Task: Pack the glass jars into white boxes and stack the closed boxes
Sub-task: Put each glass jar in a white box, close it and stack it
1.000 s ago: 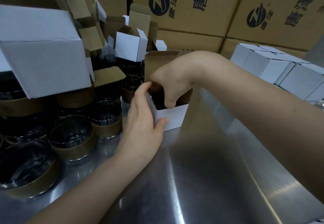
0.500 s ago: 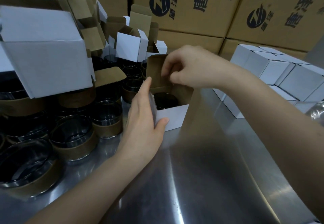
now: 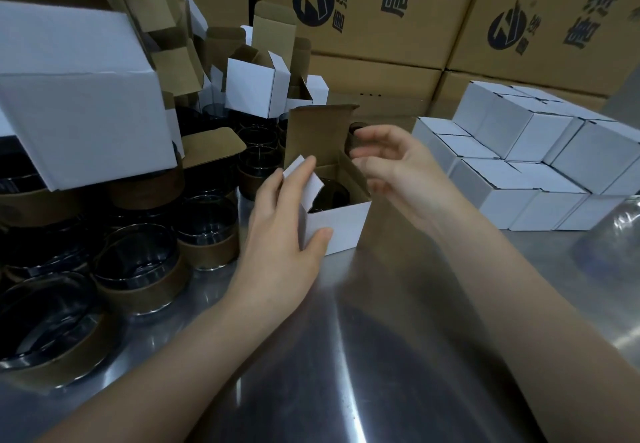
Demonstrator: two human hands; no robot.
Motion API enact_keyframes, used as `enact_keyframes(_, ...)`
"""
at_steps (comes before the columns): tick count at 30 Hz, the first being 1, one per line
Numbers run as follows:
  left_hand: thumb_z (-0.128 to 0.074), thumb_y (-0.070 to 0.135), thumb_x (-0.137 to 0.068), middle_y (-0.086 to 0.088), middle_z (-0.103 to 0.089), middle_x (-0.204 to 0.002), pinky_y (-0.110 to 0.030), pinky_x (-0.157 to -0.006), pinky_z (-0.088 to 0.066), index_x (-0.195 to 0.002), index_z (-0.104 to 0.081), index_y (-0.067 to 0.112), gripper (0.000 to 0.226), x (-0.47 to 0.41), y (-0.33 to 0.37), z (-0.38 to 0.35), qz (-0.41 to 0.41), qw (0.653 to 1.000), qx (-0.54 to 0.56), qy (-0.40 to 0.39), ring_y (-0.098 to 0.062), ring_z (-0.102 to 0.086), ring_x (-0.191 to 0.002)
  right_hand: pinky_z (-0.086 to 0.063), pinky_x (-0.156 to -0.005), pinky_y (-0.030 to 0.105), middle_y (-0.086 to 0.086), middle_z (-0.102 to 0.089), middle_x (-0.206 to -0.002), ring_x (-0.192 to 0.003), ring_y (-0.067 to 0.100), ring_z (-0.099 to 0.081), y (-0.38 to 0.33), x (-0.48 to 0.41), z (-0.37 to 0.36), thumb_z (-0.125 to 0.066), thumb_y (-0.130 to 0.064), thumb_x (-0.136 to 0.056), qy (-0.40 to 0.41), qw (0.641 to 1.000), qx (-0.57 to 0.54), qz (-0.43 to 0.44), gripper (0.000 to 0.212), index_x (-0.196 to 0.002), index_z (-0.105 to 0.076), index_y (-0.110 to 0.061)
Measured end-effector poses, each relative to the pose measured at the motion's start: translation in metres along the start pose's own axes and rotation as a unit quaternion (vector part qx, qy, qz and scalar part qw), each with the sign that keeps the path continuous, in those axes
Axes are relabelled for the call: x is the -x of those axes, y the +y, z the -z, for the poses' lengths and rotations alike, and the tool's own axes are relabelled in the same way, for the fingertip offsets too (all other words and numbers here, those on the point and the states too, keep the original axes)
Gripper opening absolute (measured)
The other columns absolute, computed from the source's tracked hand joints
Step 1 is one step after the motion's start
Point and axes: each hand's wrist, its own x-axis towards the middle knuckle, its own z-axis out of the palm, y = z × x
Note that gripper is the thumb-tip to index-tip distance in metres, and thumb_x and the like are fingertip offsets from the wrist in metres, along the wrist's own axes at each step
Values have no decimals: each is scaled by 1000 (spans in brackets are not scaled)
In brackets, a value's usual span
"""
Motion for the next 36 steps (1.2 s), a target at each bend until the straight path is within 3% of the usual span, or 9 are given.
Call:
enact_keyframes(5, -64, 26, -90, 5, -20, -154, -27, -116, -23, -139, -42, 43, 57, 0, 3, 0, 29, 999, 44, 1, -7, -22, -142, -56, -74, 28, 7, -69, -108, -87, 14, -70, 14, 1, -4, -70, -5, -86, -38, 998, -5, -48, 39, -120, -61, -20)
enact_keyframes(9, -48, 33, -98, 12, -31, -145, 1, -100, -21, -119, -52, 50, 27, -3, 6, 1, 40, 991, 123, 16, 26, -31, -117, -56, -81, 27, 4, -72, -116, -100, 17, -70, 18, 1, -3, -65, -7, -90, -71, 995, -20, -71, 41, -127, -59, -22)
enact_keyframes(12, -44, 26, -101, 13, -37, -139, 9, -87, -23, -114, -55, 48, 28, -6, 5, 1, 38, 989, 139, 19, 32, -34, -108, -55, -87, 27, -3, -72, -115, -105, 15, -68, 21, 1, -5, -65, -12, -86, -81, 995, 4, -51, 45, -129, -60, -22)
enact_keyframes(14, -47, 20, -101, 11, -41, -138, 5, -90, -27, -119, -57, 40, 29, -8, 3, 1, 33, 987, 157, 21, 27, -40, -109, -54, -83, 25, -6, -72, -115, -105, 13, -68, 21, 1, -6, -65, -17, -80, -72, 996, 19, -44, 47, -126, -62, -22)
enact_keyframes(18, -58, 19, -88, 7, -50, -134, -38, -108, -42, -122, -40, 41, 44, -10, 2, 2, 49, 961, 269, 35, -3, -51, -123, -51, -89, 29, -7, -68, -120, -109, 11, -63, 23, 0, -6, -68, -22, -77, -70, 996, 51, -33, 43, -120, -65, -26)
enact_keyframes(21, -59, 12, -93, 6, -42, -144, -35, -105, -44, -134, -27, 46, 63, -11, 1, 3, 70, 951, 301, 33, -3, -49, -126, -50, -72, 17, -14, -71, -104, -96, 4, -66, 21, 4, -6, -62, -11, -90, -97, 994, 45, -7, 25, -98, -69, -34)
enact_keyframes(24, -57, 12, -95, 14, -46, -138, -22, -100, -44, -134, -38, 47, 56, -11, 2, 5, 60, 959, 276, 10, 3, -47, -126, -48, -76, 21, -8, -67, -117, -109, 11, -62, 18, 5, -4, -52, -5, -97, -100, 991, 88, 0, 32, -103, -69, -32)
enact_keyframes(28, -58, 14, -94, 0, -53, -136, -46, -109, -40, -115, -64, 32, 28, -12, 3, 4, 80, 962, 261, 7, -16, -48, -128, -47, -78, 21, -2, -65, -122, -113, 17, -59, 13, 7, -2, -38, -3, -97, -105, 990, 89, -24, 42, -108, -71, -26)
enact_keyframes(36, -46, 26, -90, 6, -48, -141, -43, -117, -28, -96, -74, 29, 28, -10, 4, 6, 114, 936, 332, 13, -11, -41, -136, -48, -96, 27, -5, -65, -127, -119, 10, -60, 12, 8, 13, -65, -40, -79, -194, 976, 96, -21, 33, -112, -68, -36)
